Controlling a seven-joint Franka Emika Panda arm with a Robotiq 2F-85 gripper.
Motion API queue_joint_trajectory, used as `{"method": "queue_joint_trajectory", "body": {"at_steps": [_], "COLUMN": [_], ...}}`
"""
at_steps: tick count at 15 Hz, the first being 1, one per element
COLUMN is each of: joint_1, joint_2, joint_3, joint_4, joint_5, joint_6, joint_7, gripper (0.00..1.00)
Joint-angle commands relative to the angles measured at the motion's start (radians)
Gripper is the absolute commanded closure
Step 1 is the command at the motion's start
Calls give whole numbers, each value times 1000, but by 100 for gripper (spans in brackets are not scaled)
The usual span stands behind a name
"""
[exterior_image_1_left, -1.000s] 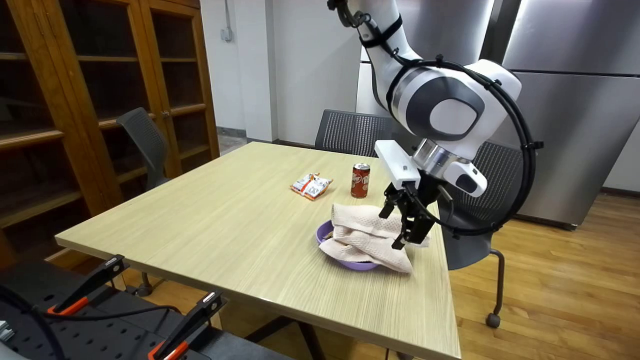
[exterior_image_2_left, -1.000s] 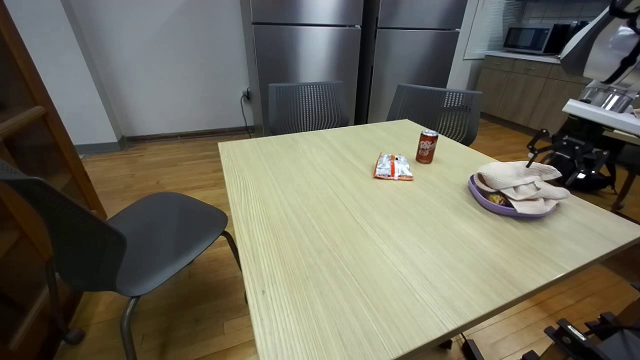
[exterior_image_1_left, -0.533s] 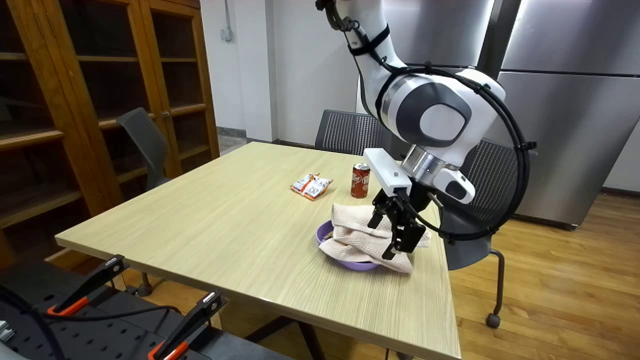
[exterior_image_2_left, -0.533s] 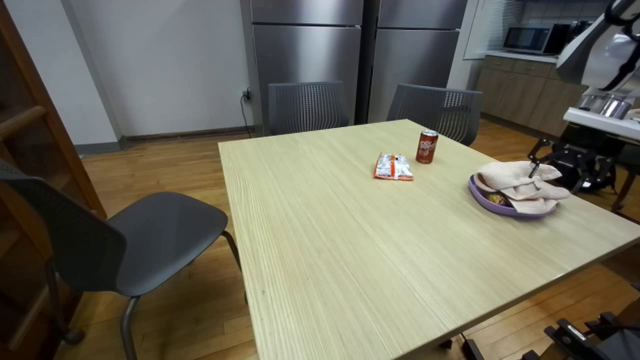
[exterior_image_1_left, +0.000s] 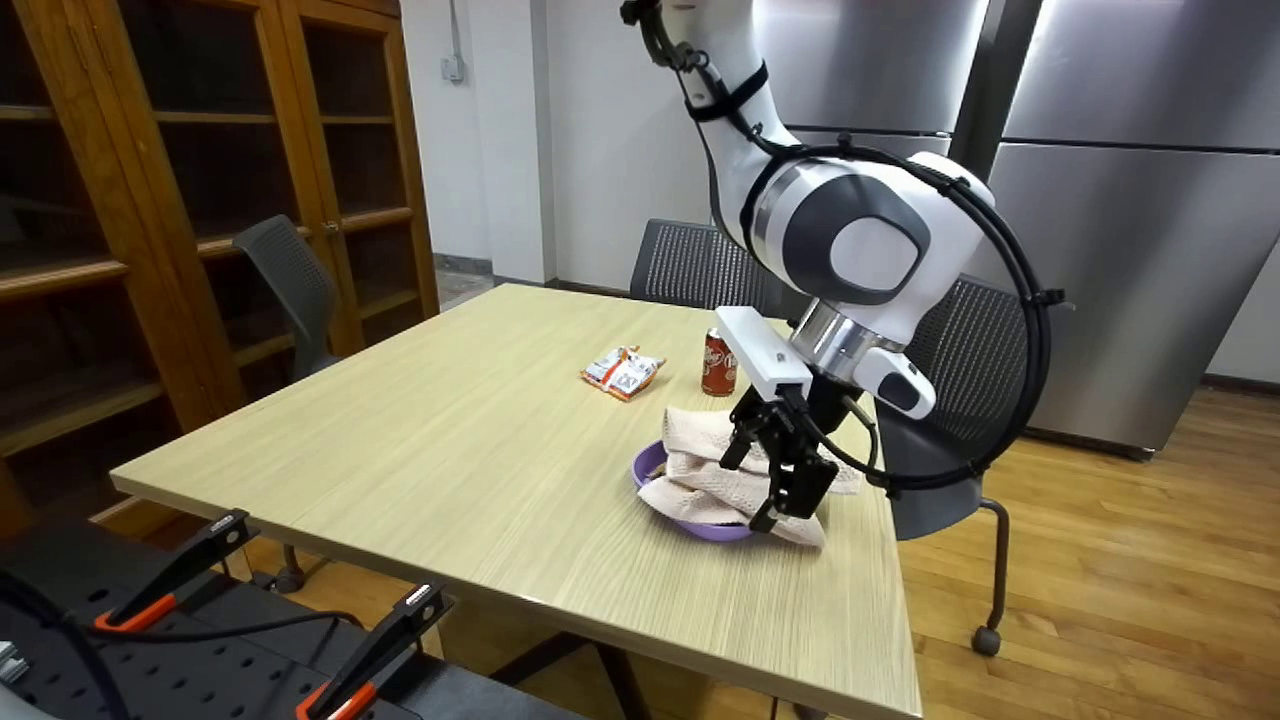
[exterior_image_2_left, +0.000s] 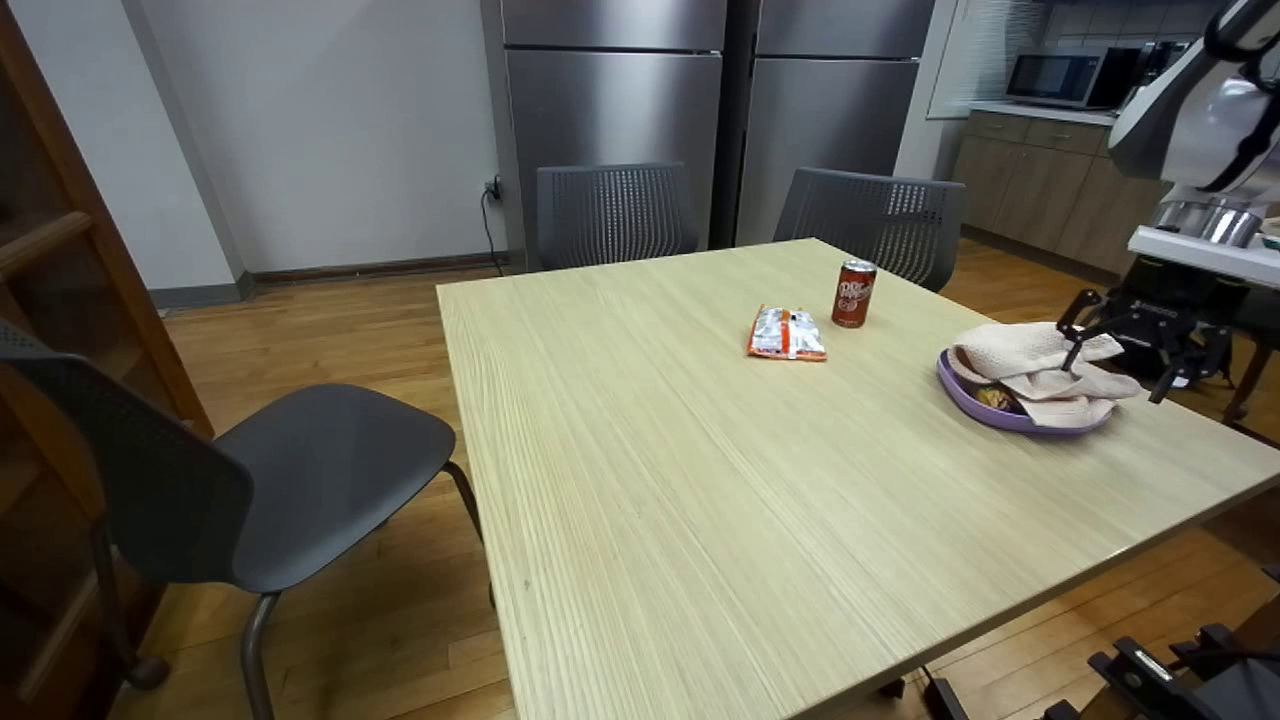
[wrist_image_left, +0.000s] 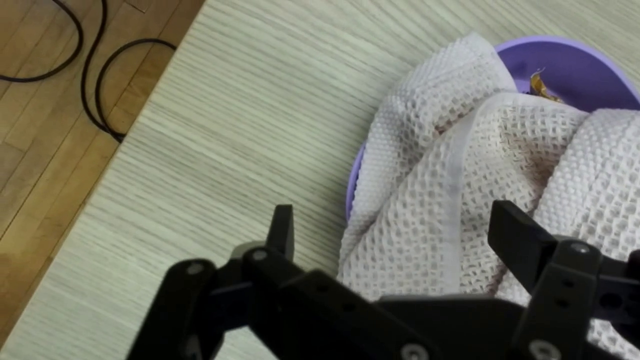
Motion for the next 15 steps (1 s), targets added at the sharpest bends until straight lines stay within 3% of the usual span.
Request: {"method": "queue_joint_trajectory", "body": {"at_steps": [1, 3, 5, 14, 15], "joint_1": [20, 24, 25, 42, 45], "joint_2": [-19, -19, -18, -24, -28], "joint_3": [-15, -17, -18, -25, -26], "joint_4": [-13, -12, -11, -11, -13], "joint_5": [-20, -25, -25, -33, -35], "joint_6": [-31, -33, -34, -37, -36], "joint_7": [-3, 0, 1, 9, 9], "gripper": [0, 0, 28, 97, 100]}}
